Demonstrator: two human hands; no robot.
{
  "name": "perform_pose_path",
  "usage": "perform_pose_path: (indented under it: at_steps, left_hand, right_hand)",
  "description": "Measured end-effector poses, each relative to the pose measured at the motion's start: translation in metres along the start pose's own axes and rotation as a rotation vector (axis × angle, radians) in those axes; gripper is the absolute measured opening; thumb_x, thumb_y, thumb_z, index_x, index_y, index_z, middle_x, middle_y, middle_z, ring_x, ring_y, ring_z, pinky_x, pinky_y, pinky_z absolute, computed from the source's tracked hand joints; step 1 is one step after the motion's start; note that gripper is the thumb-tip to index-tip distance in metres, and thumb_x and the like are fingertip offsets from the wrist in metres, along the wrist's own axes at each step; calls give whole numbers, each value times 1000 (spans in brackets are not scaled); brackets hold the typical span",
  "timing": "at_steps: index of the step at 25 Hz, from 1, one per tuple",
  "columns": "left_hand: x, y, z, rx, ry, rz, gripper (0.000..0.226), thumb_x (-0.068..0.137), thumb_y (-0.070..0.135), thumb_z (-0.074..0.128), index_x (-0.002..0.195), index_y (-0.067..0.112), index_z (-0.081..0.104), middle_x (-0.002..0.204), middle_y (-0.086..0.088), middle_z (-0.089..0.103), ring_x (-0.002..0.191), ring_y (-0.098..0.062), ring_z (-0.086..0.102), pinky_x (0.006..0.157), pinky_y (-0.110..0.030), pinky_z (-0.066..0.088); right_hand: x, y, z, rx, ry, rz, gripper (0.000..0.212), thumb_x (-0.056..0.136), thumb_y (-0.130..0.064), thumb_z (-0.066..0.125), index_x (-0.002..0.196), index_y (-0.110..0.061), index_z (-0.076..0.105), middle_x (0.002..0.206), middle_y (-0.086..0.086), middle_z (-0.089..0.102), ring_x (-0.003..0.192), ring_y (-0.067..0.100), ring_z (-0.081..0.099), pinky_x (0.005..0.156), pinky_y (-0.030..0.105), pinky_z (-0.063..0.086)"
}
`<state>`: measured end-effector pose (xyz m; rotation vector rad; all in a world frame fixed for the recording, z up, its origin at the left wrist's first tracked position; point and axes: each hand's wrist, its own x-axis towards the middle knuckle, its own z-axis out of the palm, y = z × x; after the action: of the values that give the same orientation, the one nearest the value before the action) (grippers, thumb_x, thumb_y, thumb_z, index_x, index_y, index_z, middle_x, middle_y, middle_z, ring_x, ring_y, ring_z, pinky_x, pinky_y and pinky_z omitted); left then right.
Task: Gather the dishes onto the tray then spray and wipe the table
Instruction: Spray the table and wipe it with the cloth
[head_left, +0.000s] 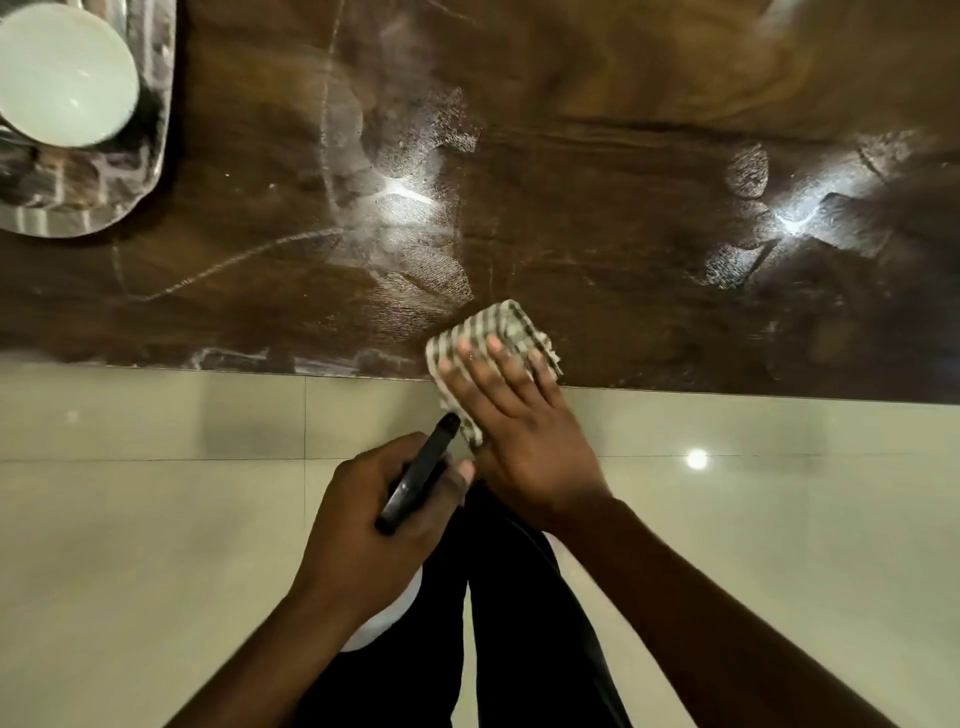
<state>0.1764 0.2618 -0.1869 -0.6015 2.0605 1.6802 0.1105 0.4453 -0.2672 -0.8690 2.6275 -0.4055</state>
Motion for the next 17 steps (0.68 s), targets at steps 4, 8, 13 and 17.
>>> perform_pose_path:
  at_steps: [4,8,13,17]
  left_hand:
    - [-2,-8,-8,30,-45,7,46,92,48,71,85,2,66,65,-18,55,60,-41,52,55,-36,40]
    - [-1,-10,-7,-39,-13,-5,48,92,44,73,76,0,61,60,-19,51,56,-40,51,50,-39,42]
    - [-3,-12,-13,-81,103,-26,44,95,29,77,73,-5,59,52,-18,48,42,-12,47,51,-30,41]
    - [-7,-6,-26,-83,148,-6,30,97,19,75,80,-3,65,52,-9,52,44,-4,46,51,-19,38]
  right_hand:
    - [-56,86,-17,-33,5,33,66,106,-24,49,169,-27,30,178,-3,23,168,18,10,134,56,16]
    - [-77,115,-21,83,378,728,63,105,-25,49,167,-19,38,175,5,31,166,25,18,132,58,13]
    - [3,7,2,222,404,747,71,101,-37,34,169,-17,31,179,7,22,167,31,9,135,53,6]
    - [45,-50,1,93,-46,57,72,105,-36,39,173,-29,15,181,-3,6,168,21,-4,135,48,0]
